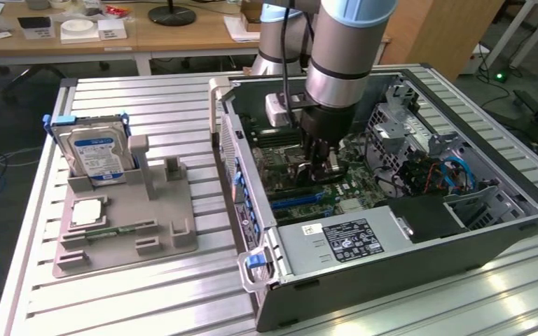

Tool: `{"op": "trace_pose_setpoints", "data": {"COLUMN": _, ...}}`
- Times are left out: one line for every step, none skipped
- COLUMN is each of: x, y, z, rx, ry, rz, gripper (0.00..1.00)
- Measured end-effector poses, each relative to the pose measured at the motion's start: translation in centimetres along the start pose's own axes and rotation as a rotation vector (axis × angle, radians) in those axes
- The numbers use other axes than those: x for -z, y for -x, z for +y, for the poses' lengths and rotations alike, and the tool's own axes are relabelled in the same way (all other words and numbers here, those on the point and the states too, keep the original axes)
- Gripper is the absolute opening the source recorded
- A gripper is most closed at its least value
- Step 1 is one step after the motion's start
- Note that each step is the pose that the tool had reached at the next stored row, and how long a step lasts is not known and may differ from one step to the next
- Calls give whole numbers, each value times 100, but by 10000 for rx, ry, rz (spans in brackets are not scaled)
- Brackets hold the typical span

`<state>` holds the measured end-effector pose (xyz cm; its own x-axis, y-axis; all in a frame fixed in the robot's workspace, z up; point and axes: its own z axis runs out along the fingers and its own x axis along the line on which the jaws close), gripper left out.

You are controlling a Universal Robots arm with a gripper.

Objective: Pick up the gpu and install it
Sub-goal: 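Insert the gpu into the slot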

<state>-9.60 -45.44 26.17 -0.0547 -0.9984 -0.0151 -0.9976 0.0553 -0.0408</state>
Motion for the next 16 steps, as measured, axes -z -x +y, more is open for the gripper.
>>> {"op": "trace_pose_setpoints", "data": {"x": -8, "y": -6, "z": 0, "rx": -2, "ry": 0, "rz": 0, "gripper": 28}}
{"op": "trace_pose_setpoints", "data": {"x": -15, "y": -15, "z": 1, "rx": -4, "ry": 1, "rz": 1, "gripper": 28}}
{"op": "trace_pose_setpoints", "data": {"x": -21, "y": -29, "z": 0, "rx": -5, "ry": 0, "rz": 0, "gripper": 28}}
{"op": "trace_pose_setpoints", "data": {"x": -26, "y": -43, "z": -1, "rx": -6, "ry": -1, "rz": 1, "gripper": 28}}
{"op": "trace_pose_setpoints", "data": {"x": -33, "y": -52, "z": -1, "rx": -6, "ry": 0, "rz": 0, "gripper": 28}}
{"op": "trace_pose_setpoints", "data": {"x": -42, "y": -55, "z": 0, "rx": -7, "ry": -1, "rz": -2, "gripper": 28}}
{"op": "trace_pose_setpoints", "data": {"x": -55, "y": -55, "z": 1, "rx": -8, "ry": -1, "rz": -1, "gripper": 28}}
{"op": "trace_pose_setpoints", "data": {"x": -70, "y": -56, "z": 2, "rx": -7, "ry": -1, "rz": 0, "gripper": 28}}
{"op": "trace_pose_setpoints", "data": {"x": -86, "y": -56, "z": 2, "rx": -7, "ry": 0, "rz": 0, "gripper": 28}}
{"op": "trace_pose_setpoints", "data": {"x": -103, "y": -57, "z": 3, "rx": -6, "ry": 0, "rz": -1, "gripper": 28}}
{"op": "trace_pose_setpoints", "data": {"x": -121, "y": -57, "z": 4, "rx": -6, "ry": -1, "rz": -2, "gripper": 28}}
{"op": "trace_pose_setpoints", "data": {"x": -132, "y": -57, "z": 4, "rx": -6, "ry": 0, "rz": 0, "gripper": 28}}
{"op": "trace_pose_setpoints", "data": {"x": -140, "y": -57, "z": 4, "rx": -6, "ry": 0, "rz": 0, "gripper": 28}}
{"op": "trace_pose_setpoints", "data": {"x": -144, "y": -57, "z": 5, "rx": -6, "ry": 0, "rz": 1, "gripper": 28}}
{"op": "trace_pose_setpoints", "data": {"x": -143, "y": -57, "z": 5, "rx": -7, "ry": 0, "rz": 1, "gripper": 28}}
{"op": "trace_pose_setpoints", "data": {"x": -144, "y": -58, "z": 5, "rx": -6, "ry": 1, "rz": 3, "gripper": 28}}
